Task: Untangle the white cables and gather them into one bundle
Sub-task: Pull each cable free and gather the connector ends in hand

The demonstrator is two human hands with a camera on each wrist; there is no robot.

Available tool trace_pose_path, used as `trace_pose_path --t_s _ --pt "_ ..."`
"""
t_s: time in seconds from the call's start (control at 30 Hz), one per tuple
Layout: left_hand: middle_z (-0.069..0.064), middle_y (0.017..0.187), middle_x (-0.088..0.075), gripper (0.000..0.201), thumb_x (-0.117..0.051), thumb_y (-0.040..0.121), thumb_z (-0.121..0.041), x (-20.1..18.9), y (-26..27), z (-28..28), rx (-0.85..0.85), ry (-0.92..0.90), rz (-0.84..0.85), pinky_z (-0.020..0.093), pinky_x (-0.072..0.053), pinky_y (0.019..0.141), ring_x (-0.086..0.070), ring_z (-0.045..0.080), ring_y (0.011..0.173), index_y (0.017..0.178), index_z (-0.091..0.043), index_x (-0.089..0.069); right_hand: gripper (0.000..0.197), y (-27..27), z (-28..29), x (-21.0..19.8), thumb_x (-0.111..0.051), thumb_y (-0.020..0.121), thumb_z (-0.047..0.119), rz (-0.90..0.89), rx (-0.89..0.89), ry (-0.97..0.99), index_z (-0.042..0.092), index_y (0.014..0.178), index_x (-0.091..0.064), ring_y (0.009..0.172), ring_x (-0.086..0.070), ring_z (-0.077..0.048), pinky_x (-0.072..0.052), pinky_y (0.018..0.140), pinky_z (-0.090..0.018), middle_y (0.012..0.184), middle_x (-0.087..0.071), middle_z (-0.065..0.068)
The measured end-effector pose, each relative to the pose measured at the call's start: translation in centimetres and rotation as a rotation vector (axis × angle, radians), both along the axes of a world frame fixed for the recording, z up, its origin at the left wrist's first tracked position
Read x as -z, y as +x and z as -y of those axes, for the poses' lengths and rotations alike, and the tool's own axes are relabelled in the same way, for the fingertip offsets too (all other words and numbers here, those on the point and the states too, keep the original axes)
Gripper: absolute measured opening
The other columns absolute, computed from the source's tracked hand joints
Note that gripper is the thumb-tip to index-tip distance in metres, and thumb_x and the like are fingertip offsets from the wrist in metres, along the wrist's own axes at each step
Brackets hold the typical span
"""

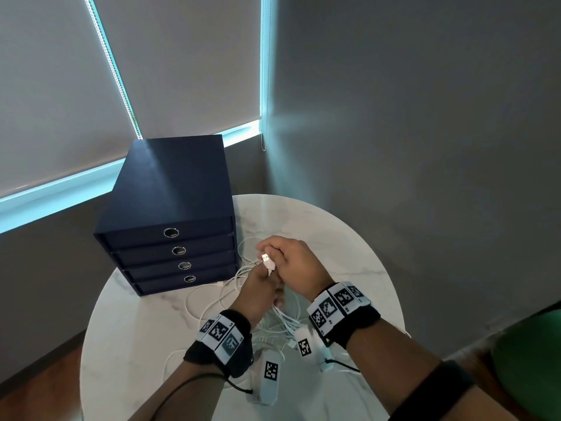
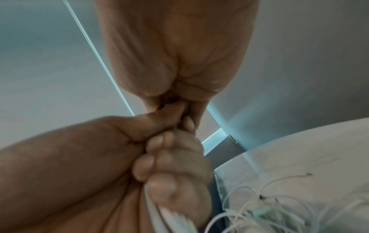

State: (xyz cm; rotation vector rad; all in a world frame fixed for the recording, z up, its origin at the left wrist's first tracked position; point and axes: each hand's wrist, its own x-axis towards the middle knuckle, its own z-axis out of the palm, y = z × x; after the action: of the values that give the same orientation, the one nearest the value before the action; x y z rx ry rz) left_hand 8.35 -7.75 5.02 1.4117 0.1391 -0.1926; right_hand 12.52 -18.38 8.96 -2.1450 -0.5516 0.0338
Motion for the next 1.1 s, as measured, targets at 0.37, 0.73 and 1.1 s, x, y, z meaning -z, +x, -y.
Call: trace_pose_path --t_s 0.37,0.73,1.1 --pt "0.009 0.058 -0.045 0.017 -0.062 0.097 -0.011 0.6 1.2 -2.1 -0.400 -0.269 0.014 0.029 -0.044 0.046 -0.047 0.023 0.046 0.085 -0.004 -0.051 0.037 -3.9 1.7 5.3 -0.050 0.097 0.044 -0.442 -0.099 0.051 0.022 0.071 -0.065 0.043 -0.037 -0.008 -0.032 0.052 -0.026 0.047 -0.043 0.009" --pt "0.004 0.051 -0.045 0.040 -0.072 0.090 -0.019 0.7 1.1 -2.3 -0.562 -0.177 0.156 0.024 -0.036 0.041 -0.038 0.015 0.039 0.061 -0.008 -0.047 0.019 -4.5 1.1 4.0 -0.057 0.095 0.032 -0.458 -0.235 -0.088 0.021 0.080 -0.059 0.051 -0.048 -0.002 -0.039 0.054 -0.021 0.060 -0.054 0.009" --pt "0.017 0.088 -0.064 0.062 -0.073 0.079 -0.044 0.9 0.4 -2.6 -0.311 -0.530 0.007 0.043 -0.056 0.084 -0.071 0.032 0.097 0.121 -0.001 -0.057 0.030 -3.7 1.4 3.0 -0.040 0.100 0.043 -0.229 -0.050 -0.169 0.024 0.111 -0.060 0.080 -0.058 -0.014 -0.051 0.082 -0.039 0.089 -0.061 0.006"
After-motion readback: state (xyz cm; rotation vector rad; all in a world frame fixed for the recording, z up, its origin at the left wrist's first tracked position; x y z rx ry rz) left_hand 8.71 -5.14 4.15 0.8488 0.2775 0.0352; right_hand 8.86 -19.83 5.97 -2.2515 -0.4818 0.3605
